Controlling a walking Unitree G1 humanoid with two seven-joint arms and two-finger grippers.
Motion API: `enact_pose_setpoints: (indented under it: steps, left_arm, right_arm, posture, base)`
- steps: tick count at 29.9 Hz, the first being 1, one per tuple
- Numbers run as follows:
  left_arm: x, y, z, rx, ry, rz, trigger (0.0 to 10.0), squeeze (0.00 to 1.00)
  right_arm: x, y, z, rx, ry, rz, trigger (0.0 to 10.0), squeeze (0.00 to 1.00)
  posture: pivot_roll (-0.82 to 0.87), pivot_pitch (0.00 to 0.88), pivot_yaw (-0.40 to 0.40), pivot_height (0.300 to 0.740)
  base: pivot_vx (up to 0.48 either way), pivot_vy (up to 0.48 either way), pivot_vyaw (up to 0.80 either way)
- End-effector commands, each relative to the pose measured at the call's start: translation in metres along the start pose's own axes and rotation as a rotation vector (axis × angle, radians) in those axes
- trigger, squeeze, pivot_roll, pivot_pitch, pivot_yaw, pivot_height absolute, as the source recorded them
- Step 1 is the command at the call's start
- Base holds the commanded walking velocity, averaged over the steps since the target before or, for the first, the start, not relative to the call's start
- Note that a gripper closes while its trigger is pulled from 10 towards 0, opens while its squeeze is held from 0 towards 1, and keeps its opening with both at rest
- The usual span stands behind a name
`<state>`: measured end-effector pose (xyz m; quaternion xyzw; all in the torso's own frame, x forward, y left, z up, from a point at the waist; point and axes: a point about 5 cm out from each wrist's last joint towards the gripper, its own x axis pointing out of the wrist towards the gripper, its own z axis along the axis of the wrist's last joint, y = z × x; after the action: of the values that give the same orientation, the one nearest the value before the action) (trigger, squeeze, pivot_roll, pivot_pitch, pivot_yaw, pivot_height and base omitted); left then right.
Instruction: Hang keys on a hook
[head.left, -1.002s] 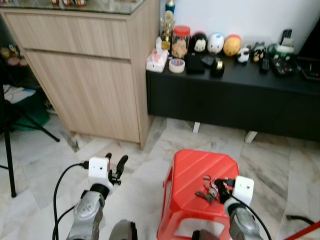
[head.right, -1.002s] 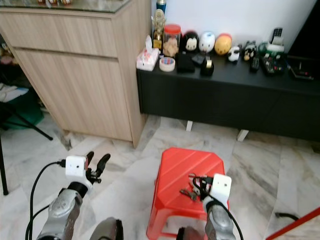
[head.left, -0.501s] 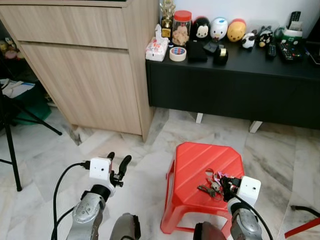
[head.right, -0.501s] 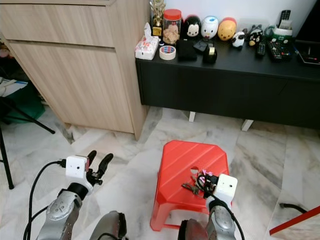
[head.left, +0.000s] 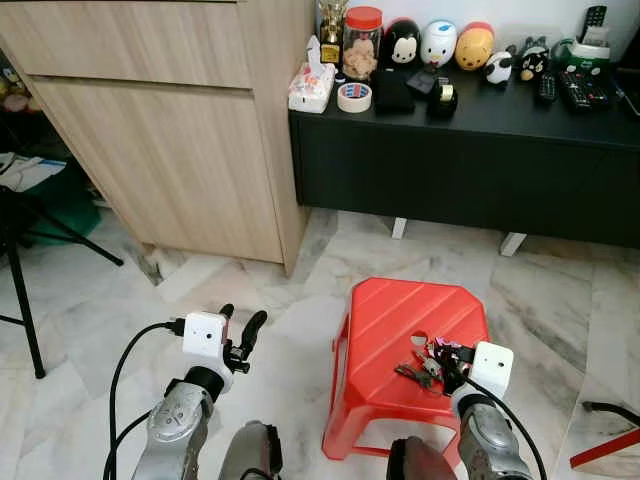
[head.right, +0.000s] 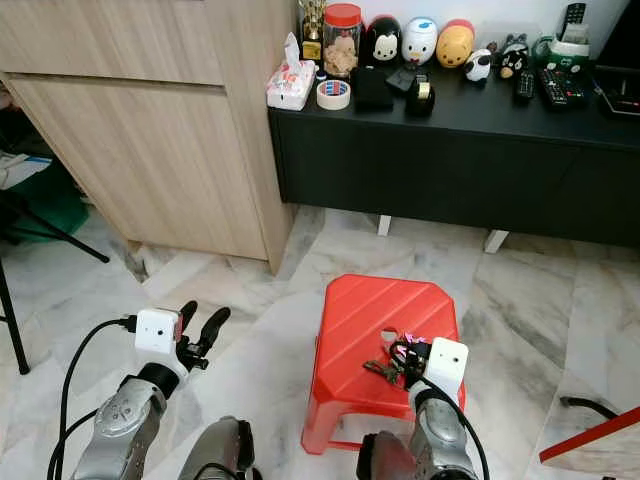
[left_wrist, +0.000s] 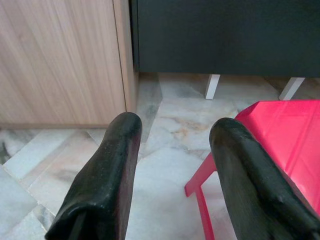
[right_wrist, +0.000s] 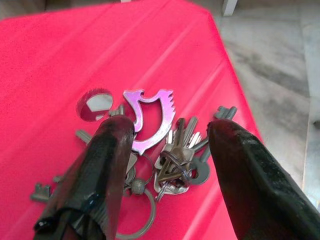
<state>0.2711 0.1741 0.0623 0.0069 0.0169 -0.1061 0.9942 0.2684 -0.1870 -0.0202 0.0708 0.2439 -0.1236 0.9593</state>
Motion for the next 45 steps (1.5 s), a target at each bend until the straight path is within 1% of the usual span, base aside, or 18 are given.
enact_pose_setpoints:
  steps: [1, 3, 6, 14, 19, 26, 27, 28, 29, 30, 33, 45]
  left_arm:
    - [-0.002, 0.002, -0.002, 0.003, 0.02, 0.007, 10.0, 0.0]
    - [-0.002, 0.002, -0.002, 0.003, 0.023, 0.008, 10.0, 0.0]
    - [-0.002, 0.003, -0.002, 0.003, 0.027, 0.01, 10.0, 0.0]
    - [-0.002, 0.003, -0.004, 0.004, 0.042, 0.013, 10.0, 0.0]
    - [-0.001, 0.003, -0.004, 0.006, 0.044, 0.01, 10.0, 0.0]
    - [0.001, 0.001, -0.004, 0.007, 0.047, 0.006, 10.0, 0.0]
    - [0.001, 0.002, -0.004, 0.007, 0.048, 0.006, 10.0, 0.0]
    - [0.001, 0.002, -0.004, 0.008, 0.049, 0.007, 10.0, 0.0]
    - [0.001, 0.002, -0.004, 0.008, 0.05, 0.007, 10.0, 0.0]
    - [0.001, 0.002, -0.004, 0.009, 0.051, 0.008, 10.0, 0.0]
    - [0.001, 0.002, -0.004, 0.007, 0.052, 0.01, 10.0, 0.0]
    - [0.003, 0.001, -0.005, 0.007, 0.058, 0.008, 10.0, 0.0]
  right_arm:
    - [0.0, -0.002, -0.006, -0.002, 0.058, -0.009, 10.0, 0.0]
    - [0.001, -0.003, -0.006, -0.001, 0.064, -0.017, 10.0, 0.0]
    - [0.001, -0.005, -0.005, 0.031, 0.07, -0.036, 10.0, 0.0]
    - [-0.001, -0.013, -0.014, 0.031, 0.123, -0.082, 10.0, 0.0]
    - [-0.002, -0.014, -0.017, 0.026, 0.148, -0.081, 10.0, 0.0]
    - [-0.001, -0.014, -0.017, 0.024, 0.156, -0.085, 10.0, 0.0]
    - [-0.001, -0.013, -0.017, 0.024, 0.157, -0.084, 7.4, 0.0]
    - [-0.001, -0.013, -0.017, 0.024, 0.158, -0.084, 2.7, 0.0]
    - [-0.001, -0.013, -0.017, 0.022, 0.159, -0.083, 0.6, 0.0]
    - [-0.001, -0.013, -0.017, 0.012, 0.16, -0.079, 0.0, 0.0]
    - [-0.001, -0.012, -0.017, 0.002, 0.162, -0.074, 0.0, 0.0]
    - [-0.001, -0.009, -0.017, 0.008, 0.164, -0.06, 0.0, 0.0]
  posture:
    - [0.11, 0.155, -0.003, 0.637]
    - [0.11, 0.157, -0.002, 0.637]
    - [0.11, 0.157, -0.001, 0.637]
    - [0.11, 0.159, 0.005, 0.637]
    - [0.11, 0.157, 0.008, 0.637]
    - [0.11, 0.152, 0.008, 0.637]
    - [0.11, 0.152, 0.008, 0.637]
    - [0.11, 0.152, 0.008, 0.637]
    - [0.11, 0.152, 0.009, 0.637]
    - [0.11, 0.151, 0.009, 0.637]
    - [0.11, 0.15, 0.008, 0.637]
    - [0.11, 0.144, 0.008, 0.637]
  base:
    - [0.0, 0.0, 0.0]
    - [0.0, 0.0, 0.0]
    - [0.0, 0.0, 0.0]
    - [0.0, 0.0, 0.0]
    - [0.0, 0.0, 0.0]
    - [0.0, 0.0, 0.0]
    - [0.0, 0.0, 0.0]
    - [0.0, 0.0, 0.0]
    - [0.0, 0.0, 0.0]
    - [0.0, 0.0, 0.0]
    - [0.0, 0.0, 0.0]
    - [0.0, 0.0, 0.0]
